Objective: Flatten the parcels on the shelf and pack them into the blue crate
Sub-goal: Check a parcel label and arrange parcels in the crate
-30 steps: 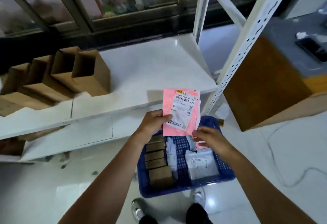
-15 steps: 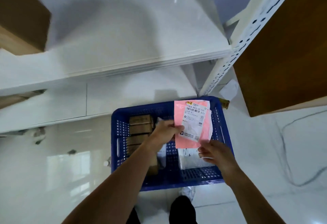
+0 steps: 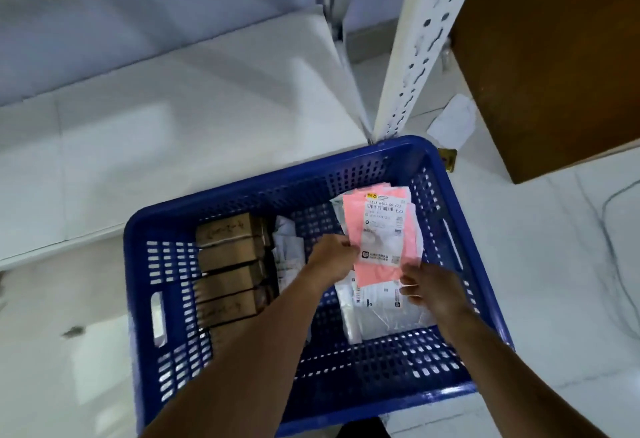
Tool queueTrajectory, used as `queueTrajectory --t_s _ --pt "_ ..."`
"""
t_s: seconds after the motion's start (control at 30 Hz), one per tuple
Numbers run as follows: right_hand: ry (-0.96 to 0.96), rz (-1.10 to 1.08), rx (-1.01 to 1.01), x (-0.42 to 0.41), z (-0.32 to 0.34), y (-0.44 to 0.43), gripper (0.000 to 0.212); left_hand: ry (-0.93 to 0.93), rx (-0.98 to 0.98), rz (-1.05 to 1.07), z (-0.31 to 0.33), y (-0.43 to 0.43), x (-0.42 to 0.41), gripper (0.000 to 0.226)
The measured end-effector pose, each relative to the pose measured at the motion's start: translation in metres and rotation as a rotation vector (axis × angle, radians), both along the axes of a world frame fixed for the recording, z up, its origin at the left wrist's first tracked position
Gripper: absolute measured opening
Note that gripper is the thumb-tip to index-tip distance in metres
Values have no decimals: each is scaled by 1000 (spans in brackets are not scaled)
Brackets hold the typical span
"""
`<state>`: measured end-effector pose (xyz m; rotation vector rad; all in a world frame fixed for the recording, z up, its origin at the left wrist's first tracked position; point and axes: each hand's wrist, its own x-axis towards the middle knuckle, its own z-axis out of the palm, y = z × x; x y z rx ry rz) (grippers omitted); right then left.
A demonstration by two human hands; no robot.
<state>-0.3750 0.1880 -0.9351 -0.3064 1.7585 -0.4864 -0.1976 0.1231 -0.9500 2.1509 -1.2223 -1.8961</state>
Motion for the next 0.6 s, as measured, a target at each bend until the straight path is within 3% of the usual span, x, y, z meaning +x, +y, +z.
queueTrajectory --t_s 0.4,0.6 --pt "49 45 -88 -5 -101 -57 15 47 11 132 -109 -18 -17 42" --pt "90 25 -18 -12 -129 -58 15 32 75 19 -118 -19 -23 66"
